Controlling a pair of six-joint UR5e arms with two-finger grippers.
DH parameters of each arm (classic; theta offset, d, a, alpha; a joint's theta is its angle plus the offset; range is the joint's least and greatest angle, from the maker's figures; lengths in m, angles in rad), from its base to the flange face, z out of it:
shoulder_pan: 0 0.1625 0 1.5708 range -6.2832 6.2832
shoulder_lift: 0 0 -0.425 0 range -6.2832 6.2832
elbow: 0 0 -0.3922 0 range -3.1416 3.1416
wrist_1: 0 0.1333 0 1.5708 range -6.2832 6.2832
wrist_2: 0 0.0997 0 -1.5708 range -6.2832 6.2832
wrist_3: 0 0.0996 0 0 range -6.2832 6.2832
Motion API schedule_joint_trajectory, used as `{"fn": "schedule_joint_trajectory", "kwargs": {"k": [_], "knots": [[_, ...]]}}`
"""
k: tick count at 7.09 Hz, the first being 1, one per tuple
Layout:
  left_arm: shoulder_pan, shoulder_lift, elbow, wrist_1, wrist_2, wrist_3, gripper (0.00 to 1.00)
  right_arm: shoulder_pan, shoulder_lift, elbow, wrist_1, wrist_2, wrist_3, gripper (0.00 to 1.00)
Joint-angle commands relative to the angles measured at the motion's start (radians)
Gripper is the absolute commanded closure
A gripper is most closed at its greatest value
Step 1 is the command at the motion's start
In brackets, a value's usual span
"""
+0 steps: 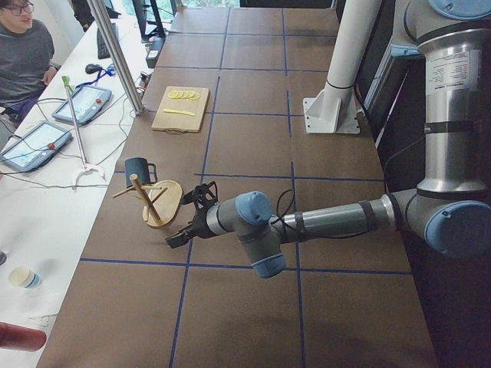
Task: Hang cup on storage rack
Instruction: 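Open the left gripper and withdraw it from the hanging mug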
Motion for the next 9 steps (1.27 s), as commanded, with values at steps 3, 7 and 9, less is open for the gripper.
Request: {"fn": "schedule_joint_trajectory", "kwargs": {"k": [3, 7, 9], "knots": [[-0.027, 0.007, -0.192, 0.725, 0.211, 0.306, 0.0, 0.0, -0.002, -0.001, 0.0, 0.0, -0.001, 0.0], [-0.135, -0.008, -0.24, 1.252, -0.338, -0.052, 0.0, 0.0, -0.008, -0.004, 0.0, 0.0, 0.002, 0.0], [-0.132, 0.016, -0.24, 1.262, -0.328, -0.055, 0.0, 0.0, -0.022, -0.005, 0.0, -0.001, 0.124, 0.0]]}}
